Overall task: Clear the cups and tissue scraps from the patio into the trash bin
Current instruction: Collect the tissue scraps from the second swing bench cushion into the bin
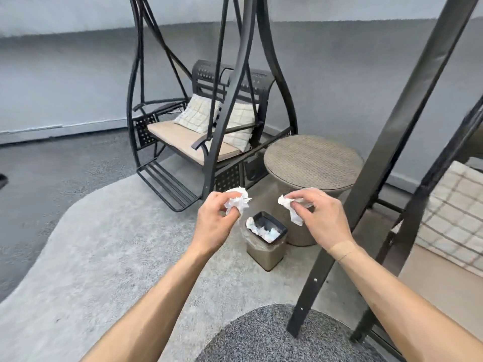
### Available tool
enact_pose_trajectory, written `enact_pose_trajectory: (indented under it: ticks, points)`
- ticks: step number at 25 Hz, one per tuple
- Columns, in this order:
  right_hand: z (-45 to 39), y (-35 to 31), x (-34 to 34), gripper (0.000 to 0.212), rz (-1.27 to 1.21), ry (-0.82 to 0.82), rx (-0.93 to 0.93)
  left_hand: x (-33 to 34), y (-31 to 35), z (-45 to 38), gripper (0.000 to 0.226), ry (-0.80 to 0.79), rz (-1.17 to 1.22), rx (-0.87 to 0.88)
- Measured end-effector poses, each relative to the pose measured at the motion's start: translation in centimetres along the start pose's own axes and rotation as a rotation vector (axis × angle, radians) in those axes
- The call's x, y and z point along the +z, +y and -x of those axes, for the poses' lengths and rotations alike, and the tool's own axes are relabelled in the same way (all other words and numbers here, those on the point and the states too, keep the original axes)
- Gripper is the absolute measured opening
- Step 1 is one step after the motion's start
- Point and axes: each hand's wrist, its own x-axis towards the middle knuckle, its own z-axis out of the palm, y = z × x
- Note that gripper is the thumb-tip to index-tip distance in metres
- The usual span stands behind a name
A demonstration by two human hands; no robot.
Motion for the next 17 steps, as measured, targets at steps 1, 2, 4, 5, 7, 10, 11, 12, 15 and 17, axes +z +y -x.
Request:
enact_pose_trajectory:
  ticks: [1,2,4,5,7,10,11,12,15,17]
  points:
    - [-1.3,0.0,0.8,0.021,0.019,-0.003,-0.002,-0.2,-0.8,-1.0,0.027,0.007,0.007,-0.004]
    - [-2.6,0.2,1.6,0.020,0.038,-0.003,-0.008,-0.3,-1.6,-2.1,0.028,0.011,0.008,-0.004]
    - [-5.3,0.9,3.3,0.020,0.067,0.003,-0.025,-0.1,-3.0,-4.6,0.029,-0.007,0.002,-0.004]
    - [-7.0,1.6,4.2,0.020,0.069,0.003,-0.027,0.3,-3.7,-6.2,0.029,-0.022,0.000,-0.006]
    - [-10.4,3.0,5.8,0.018,0.059,-0.002,-0.028,1.2,-5.0,-9.6,0.030,-0.041,-0.013,0.006]
    - [-16.1,5.8,7.5,0.017,0.060,-0.003,-0.012,3.2,-6.4,-15.9,0.030,-0.065,-0.022,0.006]
    - [-17.9,6.7,7.9,0.017,0.060,0.001,0.005,4.0,-6.8,-18.1,0.030,-0.077,-0.023,-0.001]
    - [-19.4,7.6,8.3,0.017,0.052,-0.002,0.021,4.7,-7.1,-20.1,0.032,-0.079,-0.027,0.002]
    - [-23.6,10.2,9.3,0.018,0.030,-0.009,0.059,6.8,-8.2,-25.7,0.040,-0.081,-0.014,0.005]
    - [-25.9,11.7,9.9,0.018,0.033,-0.011,0.101,8.2,-9.3,-28.8,0.038,-0.114,-0.015,-0.002]
